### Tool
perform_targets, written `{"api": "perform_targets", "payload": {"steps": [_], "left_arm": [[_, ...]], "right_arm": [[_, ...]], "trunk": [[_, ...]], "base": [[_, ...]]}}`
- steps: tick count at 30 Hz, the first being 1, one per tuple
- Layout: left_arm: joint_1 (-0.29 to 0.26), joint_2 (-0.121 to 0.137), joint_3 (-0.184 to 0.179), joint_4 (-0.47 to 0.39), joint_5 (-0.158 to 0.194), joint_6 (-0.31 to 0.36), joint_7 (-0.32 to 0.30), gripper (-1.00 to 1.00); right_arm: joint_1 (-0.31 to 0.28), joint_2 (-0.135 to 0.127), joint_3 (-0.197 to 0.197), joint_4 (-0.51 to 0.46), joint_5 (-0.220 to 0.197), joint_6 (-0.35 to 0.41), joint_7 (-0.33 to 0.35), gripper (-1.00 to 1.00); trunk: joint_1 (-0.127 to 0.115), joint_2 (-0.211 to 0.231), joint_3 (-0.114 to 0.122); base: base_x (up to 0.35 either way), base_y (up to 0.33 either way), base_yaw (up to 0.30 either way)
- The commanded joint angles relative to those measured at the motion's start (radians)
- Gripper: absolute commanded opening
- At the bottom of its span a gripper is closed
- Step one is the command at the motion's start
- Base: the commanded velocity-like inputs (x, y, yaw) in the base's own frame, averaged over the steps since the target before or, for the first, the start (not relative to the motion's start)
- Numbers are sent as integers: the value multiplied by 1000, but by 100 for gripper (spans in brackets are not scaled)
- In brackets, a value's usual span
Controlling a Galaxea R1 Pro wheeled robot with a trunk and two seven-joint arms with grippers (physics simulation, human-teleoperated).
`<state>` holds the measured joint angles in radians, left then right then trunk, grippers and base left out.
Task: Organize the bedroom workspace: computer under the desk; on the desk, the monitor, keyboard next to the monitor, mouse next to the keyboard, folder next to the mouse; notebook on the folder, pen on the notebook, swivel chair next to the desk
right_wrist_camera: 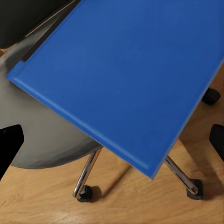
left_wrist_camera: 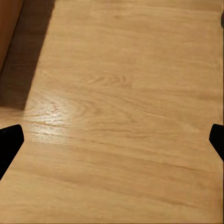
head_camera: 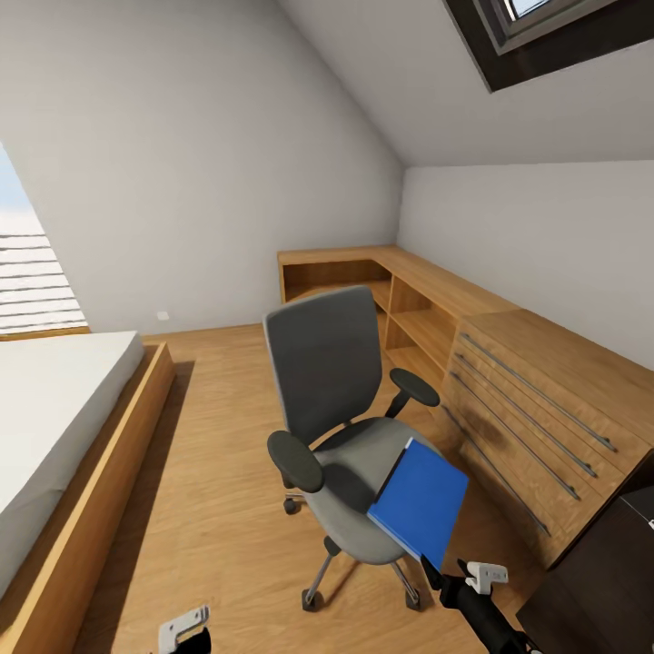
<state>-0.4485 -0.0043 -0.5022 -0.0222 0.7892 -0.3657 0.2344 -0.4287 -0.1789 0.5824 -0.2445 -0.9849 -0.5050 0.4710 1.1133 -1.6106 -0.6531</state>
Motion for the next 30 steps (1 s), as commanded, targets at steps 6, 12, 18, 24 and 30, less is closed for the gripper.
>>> {"api": "perform_targets", "payload": {"steps": [6,12,18,24,30], "left_arm": [[61,0,-16,1,-20,-227,-46,100],[81,1,-16,1,-72,-295,-55,100],[84,2,-15,1,-81,-301,-55,100],[85,2,-13,1,-82,-301,-54,100],[86,6,-12,1,-82,-300,-57,100]], "right_arm": [[-1,-1,7,0,-11,-4,5,100],[-1,1,8,0,-10,-5,6,100],[-1,5,11,2,-9,-6,6,100],[-1,4,11,3,-11,-4,8,100],[-1,-1,7,15,-14,-1,9,100]], "trunk": [[0,0,-1],[0,0,-1],[0,0,-1],[0,0,-1],[0,0,-1]], "base": [[0,0,0],[0,0,0],[0,0,0],[0,0,0],[0,0,0]]}}
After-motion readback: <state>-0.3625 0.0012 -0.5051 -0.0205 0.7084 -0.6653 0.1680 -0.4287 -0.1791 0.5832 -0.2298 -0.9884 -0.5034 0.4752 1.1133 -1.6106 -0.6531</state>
